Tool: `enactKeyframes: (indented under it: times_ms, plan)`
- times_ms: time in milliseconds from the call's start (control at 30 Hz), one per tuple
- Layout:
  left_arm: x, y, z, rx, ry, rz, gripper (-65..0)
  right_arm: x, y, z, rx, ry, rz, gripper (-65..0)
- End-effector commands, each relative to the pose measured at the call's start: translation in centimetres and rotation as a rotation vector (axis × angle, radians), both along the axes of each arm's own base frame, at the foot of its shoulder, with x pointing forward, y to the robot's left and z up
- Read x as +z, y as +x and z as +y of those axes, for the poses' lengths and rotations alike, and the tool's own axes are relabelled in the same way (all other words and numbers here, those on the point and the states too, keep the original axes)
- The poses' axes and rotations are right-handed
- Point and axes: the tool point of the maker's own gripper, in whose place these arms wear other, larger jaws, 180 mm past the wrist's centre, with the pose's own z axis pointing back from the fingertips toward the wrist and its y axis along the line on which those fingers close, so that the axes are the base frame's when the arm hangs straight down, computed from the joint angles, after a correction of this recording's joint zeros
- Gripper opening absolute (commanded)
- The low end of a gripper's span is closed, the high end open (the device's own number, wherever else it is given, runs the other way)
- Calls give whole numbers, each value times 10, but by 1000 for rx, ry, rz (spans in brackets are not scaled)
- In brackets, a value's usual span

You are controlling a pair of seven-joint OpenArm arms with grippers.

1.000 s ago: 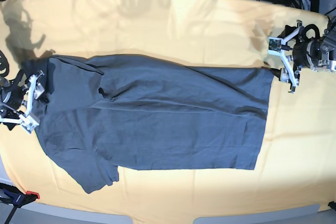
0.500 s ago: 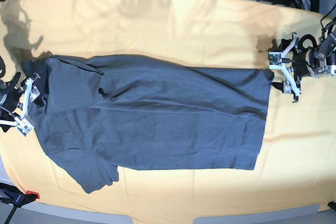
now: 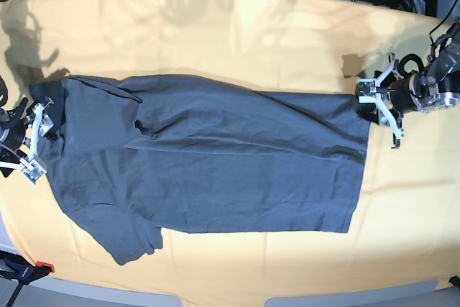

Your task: Fold the T-shirt properly

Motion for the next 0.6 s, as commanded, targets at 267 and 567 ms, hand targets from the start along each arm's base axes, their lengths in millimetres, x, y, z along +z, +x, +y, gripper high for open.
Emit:
enactKeyframes:
  times_ms: [267,567]
  plan:
    - [17,14,6,17,-1,-64,-650,6,-9,11,77,44,62,-202]
    - [16,14,7,19,3,-65,-650,-48,-72,19,199,37,307,-202]
